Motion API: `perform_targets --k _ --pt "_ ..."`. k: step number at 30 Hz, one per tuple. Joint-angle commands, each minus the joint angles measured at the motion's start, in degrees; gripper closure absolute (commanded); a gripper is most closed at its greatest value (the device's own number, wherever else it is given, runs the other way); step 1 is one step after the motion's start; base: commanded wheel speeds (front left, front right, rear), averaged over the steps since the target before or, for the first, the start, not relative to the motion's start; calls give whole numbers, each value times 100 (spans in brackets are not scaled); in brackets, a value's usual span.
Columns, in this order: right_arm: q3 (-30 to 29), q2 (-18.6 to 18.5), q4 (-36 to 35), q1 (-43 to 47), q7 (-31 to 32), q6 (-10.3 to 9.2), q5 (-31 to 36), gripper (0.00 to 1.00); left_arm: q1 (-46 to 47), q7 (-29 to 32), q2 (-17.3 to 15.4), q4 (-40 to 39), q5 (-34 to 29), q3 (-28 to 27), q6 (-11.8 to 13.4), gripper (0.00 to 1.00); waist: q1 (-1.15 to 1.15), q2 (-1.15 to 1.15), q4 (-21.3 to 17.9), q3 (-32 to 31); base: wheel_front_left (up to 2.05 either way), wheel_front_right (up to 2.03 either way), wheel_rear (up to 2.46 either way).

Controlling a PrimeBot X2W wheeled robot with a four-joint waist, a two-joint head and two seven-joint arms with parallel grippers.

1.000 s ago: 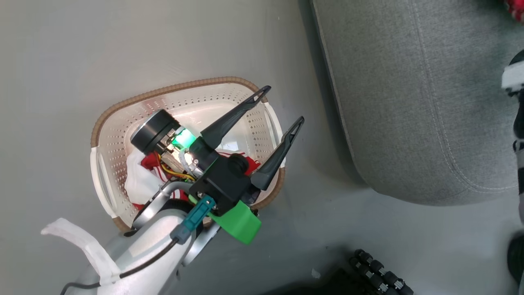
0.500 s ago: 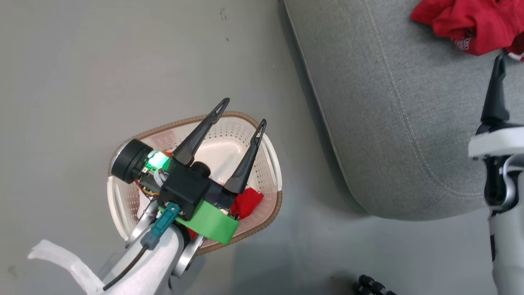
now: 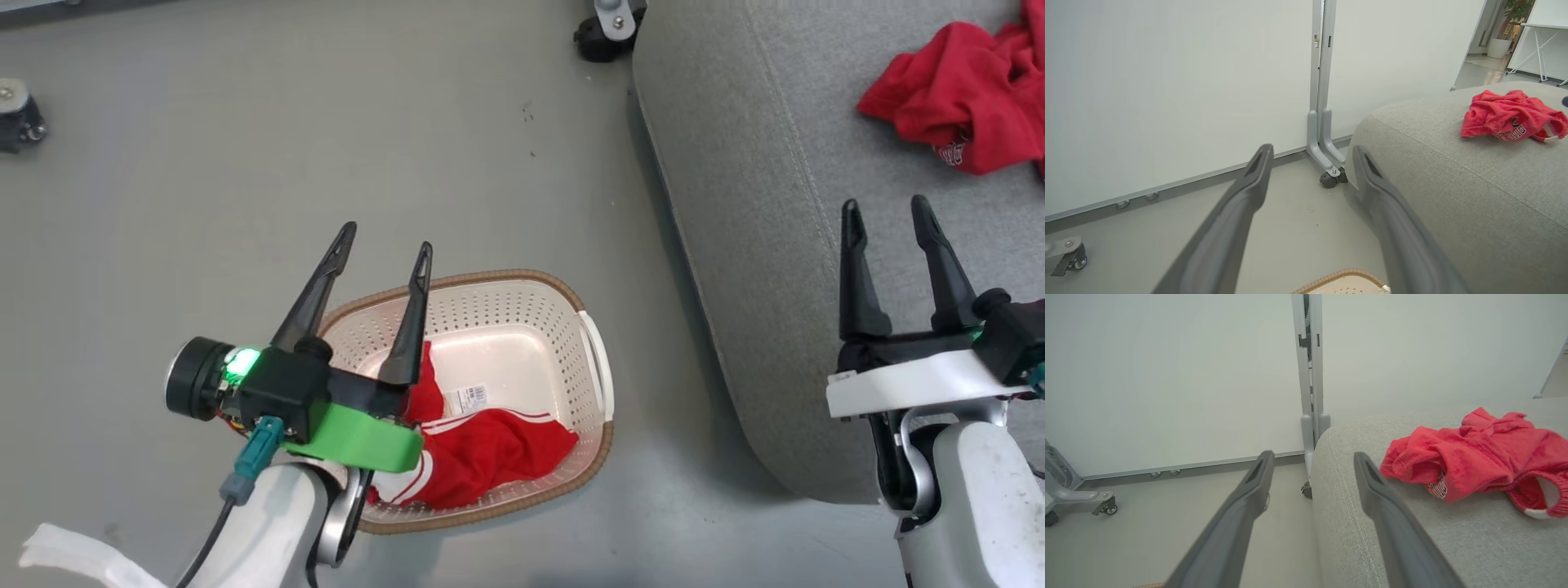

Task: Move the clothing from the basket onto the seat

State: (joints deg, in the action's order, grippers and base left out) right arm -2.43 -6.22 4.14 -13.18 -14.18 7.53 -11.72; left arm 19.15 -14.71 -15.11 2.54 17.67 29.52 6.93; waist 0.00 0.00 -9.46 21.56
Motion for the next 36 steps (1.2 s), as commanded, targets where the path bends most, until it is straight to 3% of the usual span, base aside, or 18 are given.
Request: perform_targets --k 1,11,19,36 --pt "72 4 -119 123 45 -8 52 0 -134 -37 21 61 56 -108 55 0 0 0 297 -263 0 0 0" --pt "329 39 -701 565 371 -8 200 0 -608 -50 179 37 36 -977 155 0 0 0 759 -600 0 0 0" --pt "346 67 -865 997 551 -7 233 0 -1192 -50 299 107 -77 -1527 -22 0 0 0 877 -977 0 0 0" --pt "378 129 -991 1793 910 -7 273 0 -1972 -51 596 538 -297 -1803 -389 0 0 0 812 -1739 0 0 0"
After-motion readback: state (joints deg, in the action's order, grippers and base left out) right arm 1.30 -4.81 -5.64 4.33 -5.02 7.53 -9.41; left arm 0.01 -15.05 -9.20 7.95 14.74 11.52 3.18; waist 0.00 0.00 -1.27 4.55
